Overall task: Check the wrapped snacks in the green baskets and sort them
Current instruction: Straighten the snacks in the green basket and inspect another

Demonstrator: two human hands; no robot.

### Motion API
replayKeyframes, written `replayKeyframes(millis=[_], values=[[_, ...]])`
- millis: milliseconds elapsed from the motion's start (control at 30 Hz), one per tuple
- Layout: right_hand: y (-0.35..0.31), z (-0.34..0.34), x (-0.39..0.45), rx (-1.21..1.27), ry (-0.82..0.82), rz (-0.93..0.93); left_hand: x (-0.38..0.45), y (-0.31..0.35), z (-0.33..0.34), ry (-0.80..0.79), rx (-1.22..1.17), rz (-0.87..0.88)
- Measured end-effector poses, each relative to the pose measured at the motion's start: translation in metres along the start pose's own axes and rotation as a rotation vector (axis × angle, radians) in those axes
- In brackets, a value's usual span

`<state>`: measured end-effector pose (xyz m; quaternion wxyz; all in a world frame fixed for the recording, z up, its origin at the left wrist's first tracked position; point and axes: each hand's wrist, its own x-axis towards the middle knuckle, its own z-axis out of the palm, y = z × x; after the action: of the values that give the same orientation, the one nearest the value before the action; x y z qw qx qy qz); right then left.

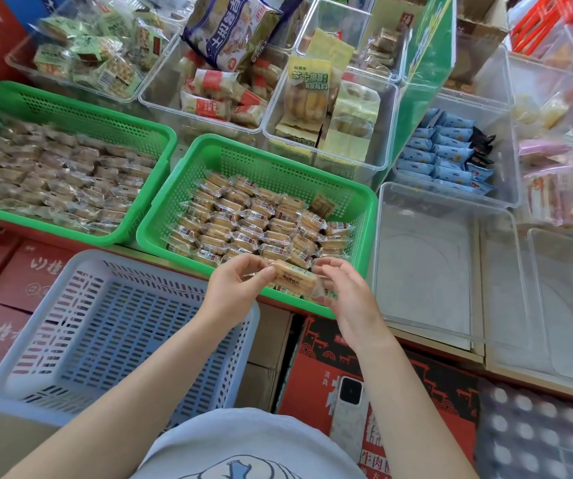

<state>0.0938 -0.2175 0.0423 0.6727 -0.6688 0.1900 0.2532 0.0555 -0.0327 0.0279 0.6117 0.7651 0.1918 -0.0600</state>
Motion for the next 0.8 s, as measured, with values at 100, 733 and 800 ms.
replayKeyframes(millis=[100,733,800], values=[[0.001,-0.003,-0.003,-0.160,-0.202,-0.021,0.002,0.000,0.000,0.010,0.019,0.008],[0.006,-0.007,0.003,-0.211,-0.072,0.090,0.007,0.009,0.002,-0.110,-0.213,-0.128],[0.008,-0.006,0.005,-0.216,-0.067,0.099,0.005,0.010,0.005,-0.124,-0.269,-0.164]])
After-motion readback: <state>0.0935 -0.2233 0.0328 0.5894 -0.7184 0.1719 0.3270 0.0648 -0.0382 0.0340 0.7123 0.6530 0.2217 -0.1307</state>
